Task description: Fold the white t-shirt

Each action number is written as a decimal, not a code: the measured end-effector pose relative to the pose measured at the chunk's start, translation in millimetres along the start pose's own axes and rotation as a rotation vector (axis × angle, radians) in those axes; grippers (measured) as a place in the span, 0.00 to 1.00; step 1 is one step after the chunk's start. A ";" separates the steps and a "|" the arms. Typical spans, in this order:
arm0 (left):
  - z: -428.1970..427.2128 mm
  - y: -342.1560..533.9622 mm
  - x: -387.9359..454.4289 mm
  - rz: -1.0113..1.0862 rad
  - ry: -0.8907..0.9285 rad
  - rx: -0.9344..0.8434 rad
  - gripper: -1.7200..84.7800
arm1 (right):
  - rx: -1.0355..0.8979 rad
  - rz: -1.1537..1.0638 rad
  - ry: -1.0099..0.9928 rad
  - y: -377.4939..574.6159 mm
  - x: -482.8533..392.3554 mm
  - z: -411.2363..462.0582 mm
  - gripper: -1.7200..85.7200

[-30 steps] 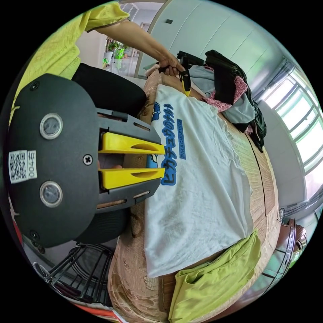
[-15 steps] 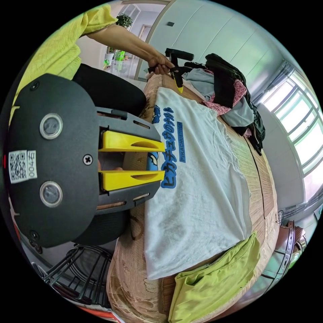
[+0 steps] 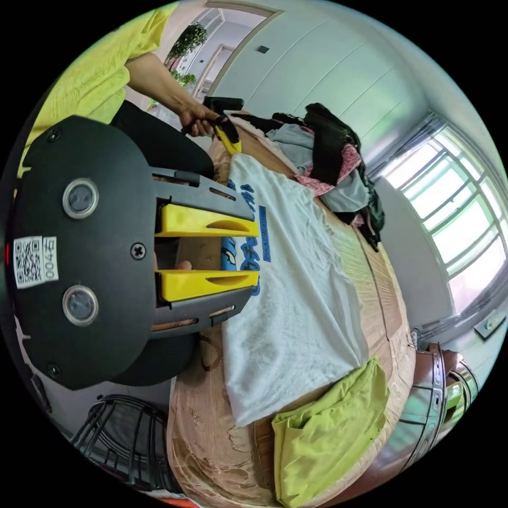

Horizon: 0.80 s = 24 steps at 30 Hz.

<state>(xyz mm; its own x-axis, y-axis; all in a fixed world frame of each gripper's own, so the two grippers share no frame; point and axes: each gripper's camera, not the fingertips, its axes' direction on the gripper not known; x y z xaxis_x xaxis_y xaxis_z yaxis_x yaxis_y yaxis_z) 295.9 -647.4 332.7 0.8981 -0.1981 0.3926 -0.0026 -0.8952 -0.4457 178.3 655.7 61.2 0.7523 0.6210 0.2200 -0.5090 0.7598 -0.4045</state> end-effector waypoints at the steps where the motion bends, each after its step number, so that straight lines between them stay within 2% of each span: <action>1: -1.3 3.8 -0.6 -0.002 -0.008 0.010 0.13 | 0.065 0.016 -0.001 1.5 4.5 -16.9 0.14; 4: -5.0 10.1 0.3 0.005 -0.029 0.016 0.12 | 0.211 0.113 0.034 6.5 31.5 -67.9 0.14; 6: -6.8 13.8 3.3 0.019 -0.046 0.022 0.12 | 0.240 0.166 0.053 8.6 58.1 -92.7 0.14; 9: -2.8 19.7 6.5 0.041 -0.046 0.012 0.11 | 0.189 0.216 0.099 9.6 102.7 -111.9 0.14; 13: 3.4 23.5 -2.9 -0.006 -0.030 0.011 0.10 | 0.104 0.298 0.011 7.7 142.2 -107.2 0.15; 20: 15.4 23.7 -8.0 -0.025 -0.021 0.016 0.05 | 0.065 0.329 -0.027 -13.4 151.5 -87.8 0.15; 24: 21.7 23.6 -12.5 -0.054 0.003 0.037 0.05 | 0.008 0.338 0.046 -31.5 147.1 -76.8 0.08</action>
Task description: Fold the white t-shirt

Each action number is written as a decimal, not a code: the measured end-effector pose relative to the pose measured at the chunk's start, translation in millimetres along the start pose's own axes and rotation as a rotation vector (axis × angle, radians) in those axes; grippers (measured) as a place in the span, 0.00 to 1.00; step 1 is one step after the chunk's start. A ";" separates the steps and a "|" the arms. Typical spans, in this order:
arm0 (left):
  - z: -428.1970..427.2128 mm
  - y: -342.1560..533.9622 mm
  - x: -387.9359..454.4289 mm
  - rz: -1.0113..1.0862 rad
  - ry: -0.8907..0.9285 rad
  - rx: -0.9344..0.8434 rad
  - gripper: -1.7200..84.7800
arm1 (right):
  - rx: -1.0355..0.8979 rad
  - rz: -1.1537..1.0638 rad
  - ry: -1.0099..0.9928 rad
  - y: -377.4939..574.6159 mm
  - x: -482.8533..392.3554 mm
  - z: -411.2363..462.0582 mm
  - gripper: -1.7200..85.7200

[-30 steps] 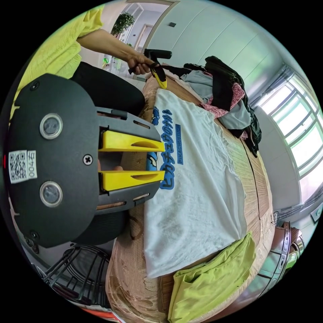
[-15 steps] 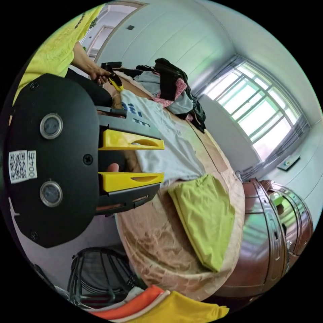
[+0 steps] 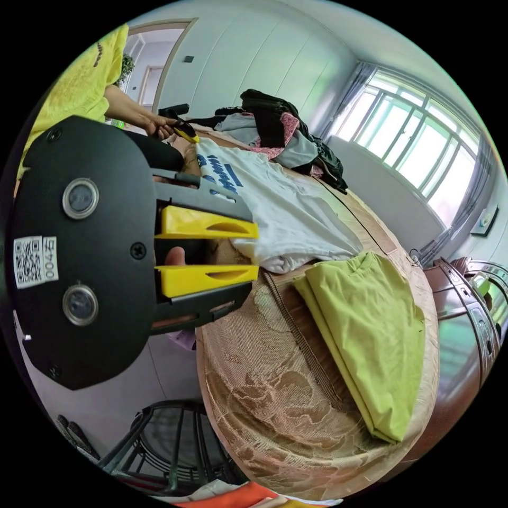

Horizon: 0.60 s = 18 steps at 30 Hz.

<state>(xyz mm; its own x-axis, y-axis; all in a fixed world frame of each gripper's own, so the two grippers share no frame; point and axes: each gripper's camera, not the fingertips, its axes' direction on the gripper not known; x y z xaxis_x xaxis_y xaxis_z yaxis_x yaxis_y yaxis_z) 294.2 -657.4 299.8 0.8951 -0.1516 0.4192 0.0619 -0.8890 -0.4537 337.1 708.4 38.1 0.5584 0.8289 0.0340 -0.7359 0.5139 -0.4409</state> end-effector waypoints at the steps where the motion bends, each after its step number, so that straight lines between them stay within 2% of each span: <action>1: 4.4 0.6 -1.2 -0.006 -0.003 -0.005 0.05 | -0.001 0.002 0.019 -3.3 -2.6 0.6 0.06; 10: 26.9 6.3 -18.9 -0.027 -0.056 -0.041 0.05 | -0.152 -0.013 -0.040 16.2 -8.7 -6.5 0.07; 14: 28.7 11.2 -13.1 -0.032 -0.047 0.017 0.05 | -0.114 -0.067 0.023 21.4 -11.6 -19.2 0.11; 18: 42.2 17.9 29.8 0.083 -0.051 0.090 0.05 | -0.038 -0.227 0.117 20.8 -33.7 -33.6 0.12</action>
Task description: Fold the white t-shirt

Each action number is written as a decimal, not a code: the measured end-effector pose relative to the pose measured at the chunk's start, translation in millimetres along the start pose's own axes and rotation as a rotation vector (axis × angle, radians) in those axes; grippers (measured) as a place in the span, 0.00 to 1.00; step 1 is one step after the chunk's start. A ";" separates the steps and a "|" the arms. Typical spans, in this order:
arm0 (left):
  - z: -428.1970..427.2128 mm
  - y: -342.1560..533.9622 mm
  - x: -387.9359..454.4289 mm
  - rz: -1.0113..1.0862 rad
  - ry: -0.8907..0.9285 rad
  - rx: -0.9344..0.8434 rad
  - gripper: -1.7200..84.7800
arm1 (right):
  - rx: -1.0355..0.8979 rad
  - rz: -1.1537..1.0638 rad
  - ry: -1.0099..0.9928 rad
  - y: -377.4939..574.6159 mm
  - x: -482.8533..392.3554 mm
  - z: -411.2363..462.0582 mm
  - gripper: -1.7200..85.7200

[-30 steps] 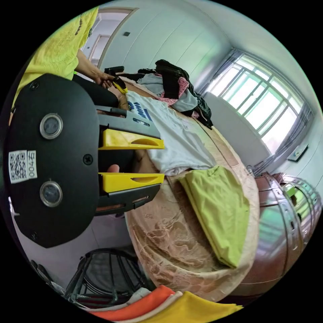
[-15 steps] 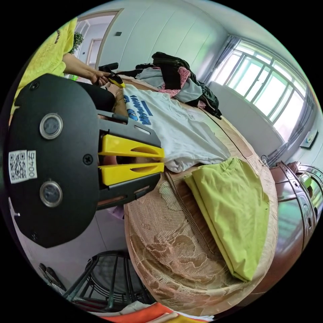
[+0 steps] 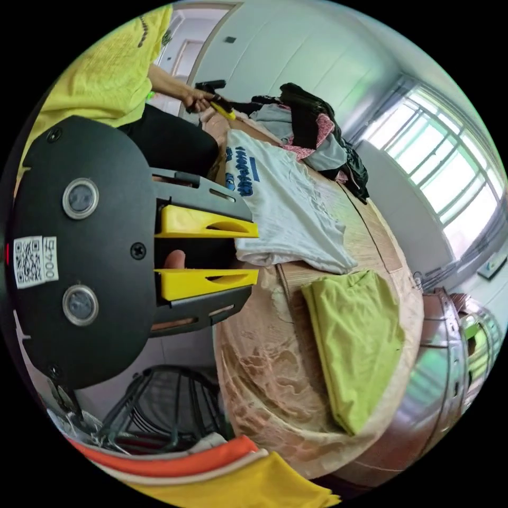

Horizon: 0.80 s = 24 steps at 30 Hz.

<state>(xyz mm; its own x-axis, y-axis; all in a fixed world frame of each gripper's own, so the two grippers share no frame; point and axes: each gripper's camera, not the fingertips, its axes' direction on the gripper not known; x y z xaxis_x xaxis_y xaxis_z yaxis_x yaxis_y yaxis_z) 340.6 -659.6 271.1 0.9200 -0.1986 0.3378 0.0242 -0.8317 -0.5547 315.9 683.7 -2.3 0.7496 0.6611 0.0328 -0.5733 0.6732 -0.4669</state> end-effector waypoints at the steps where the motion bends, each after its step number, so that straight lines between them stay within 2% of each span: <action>1: 14.9 1.2 18.2 0.049 -0.014 -0.010 0.05 | -0.005 -0.031 0.022 -5.3 -6.7 2.1 0.11; 4: 67.3 0.7 60.3 0.173 -0.064 -0.066 0.05 | -0.037 -0.039 -0.083 -22.8 -26.0 13.0 0.08; 7: 129.5 -10.1 90.7 0.258 -0.089 -0.158 0.05 | 0.056 -0.060 -0.213 -34.9 -56.3 23.4 0.12; 9: 162.2 -20.7 106.7 0.304 -0.107 -0.190 0.05 | 0.079 -0.095 -0.219 -40.3 -76.7 37.4 0.15; 10: 184.3 -29.7 115.8 0.325 -0.121 -0.214 0.05 | 0.030 -0.126 -0.202 -45.1 -89.6 53.2 0.15; 16: 296.6 -82.1 153.1 0.373 -0.164 -0.307 0.05 | -0.048 -0.243 -0.084 -61.8 -125.8 120.9 0.11; 24: 476.1 -120.3 203.1 0.460 -0.262 -0.424 0.09 | -0.109 -0.312 -0.143 -65.1 -121.4 173.0 0.12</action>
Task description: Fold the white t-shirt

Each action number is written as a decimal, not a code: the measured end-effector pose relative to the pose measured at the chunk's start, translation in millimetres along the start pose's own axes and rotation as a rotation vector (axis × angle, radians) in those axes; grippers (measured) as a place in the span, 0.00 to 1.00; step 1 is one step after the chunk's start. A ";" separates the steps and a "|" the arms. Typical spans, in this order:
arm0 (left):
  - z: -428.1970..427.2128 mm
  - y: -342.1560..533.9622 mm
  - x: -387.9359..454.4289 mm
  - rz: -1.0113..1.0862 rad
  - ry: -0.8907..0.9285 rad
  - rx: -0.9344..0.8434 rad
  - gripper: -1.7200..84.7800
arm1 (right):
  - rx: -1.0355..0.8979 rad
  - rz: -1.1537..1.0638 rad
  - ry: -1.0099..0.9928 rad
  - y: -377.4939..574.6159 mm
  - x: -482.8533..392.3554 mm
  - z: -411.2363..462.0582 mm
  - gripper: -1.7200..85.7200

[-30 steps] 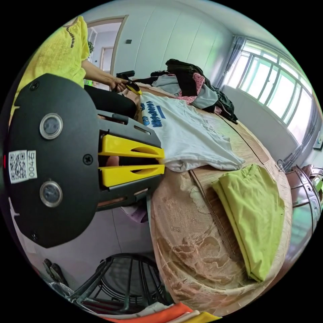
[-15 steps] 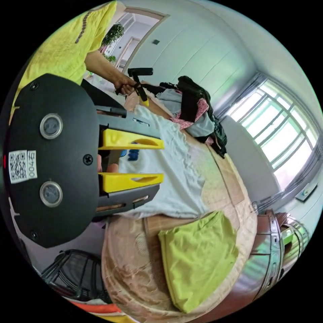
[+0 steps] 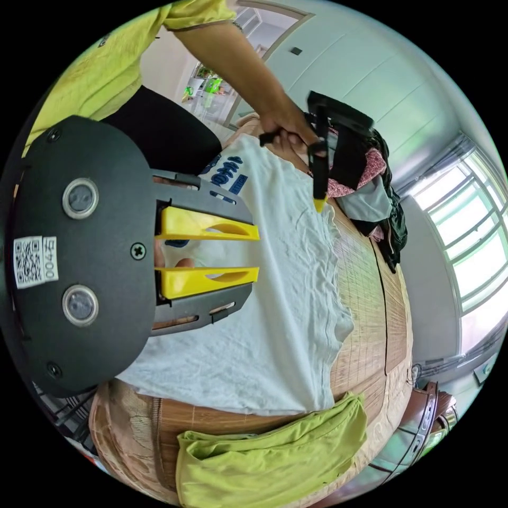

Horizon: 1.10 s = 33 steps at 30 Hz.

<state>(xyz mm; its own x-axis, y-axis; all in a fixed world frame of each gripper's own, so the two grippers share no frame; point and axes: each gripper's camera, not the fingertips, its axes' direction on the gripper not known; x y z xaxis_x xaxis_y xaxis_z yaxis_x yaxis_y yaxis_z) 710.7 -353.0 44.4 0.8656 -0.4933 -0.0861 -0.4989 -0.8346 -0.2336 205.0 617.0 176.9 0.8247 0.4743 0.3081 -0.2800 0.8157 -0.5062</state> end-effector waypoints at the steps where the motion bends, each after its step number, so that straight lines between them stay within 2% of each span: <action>1: 17.8 -16.8 8.4 0.016 -0.029 -0.002 0.10 | -0.006 -0.015 0.002 2.1 1.5 2.9 0.12; 7: 92.2 -80.9 28.6 0.054 -0.196 -0.040 0.11 | -0.026 -0.027 -0.020 6.9 11.7 13.1 0.12; 13: 149.6 -108.0 24.1 0.014 -0.222 -0.080 0.08 | -0.052 -0.052 -0.018 9.5 11.5 32.1 0.11; 18: 160.1 -118.5 26.8 0.022 -0.307 0.016 0.05 | -0.045 -0.062 0.022 13.5 9.2 44.3 0.09; 22: 190.8 -131.9 14.4 -0.001 -0.264 -0.056 0.05 | -0.047 -0.061 0.010 15.0 9.7 52.9 0.10; 24: 189.4 -136.8 7.3 -0.018 -0.212 -0.032 0.07 | -0.045 -0.062 -0.009 16.0 9.9 55.9 0.11; 26: 175.6 -141.3 -6.5 -0.065 -0.075 0.066 0.10 | -0.040 -0.063 -0.021 17.3 10.0 58.8 0.11; 29: 160.8 -138.0 -30.8 -0.148 0.034 0.152 0.11 | -0.037 -0.075 -0.029 19.1 7.9 63.9 0.12; 33: 146.3 -114.5 -56.9 -0.204 -0.040 0.191 0.08 | -0.036 -0.082 -0.038 19.9 5.4 70.1 0.13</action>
<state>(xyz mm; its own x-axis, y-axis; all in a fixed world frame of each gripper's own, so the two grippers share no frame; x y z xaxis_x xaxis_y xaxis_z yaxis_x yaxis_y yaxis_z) 725.0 -193.5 -65.7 0.9501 -0.3068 -0.0558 -0.3004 -0.8525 -0.4279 169.4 658.9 225.0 0.8244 0.4195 0.3799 -0.1942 0.8402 -0.5064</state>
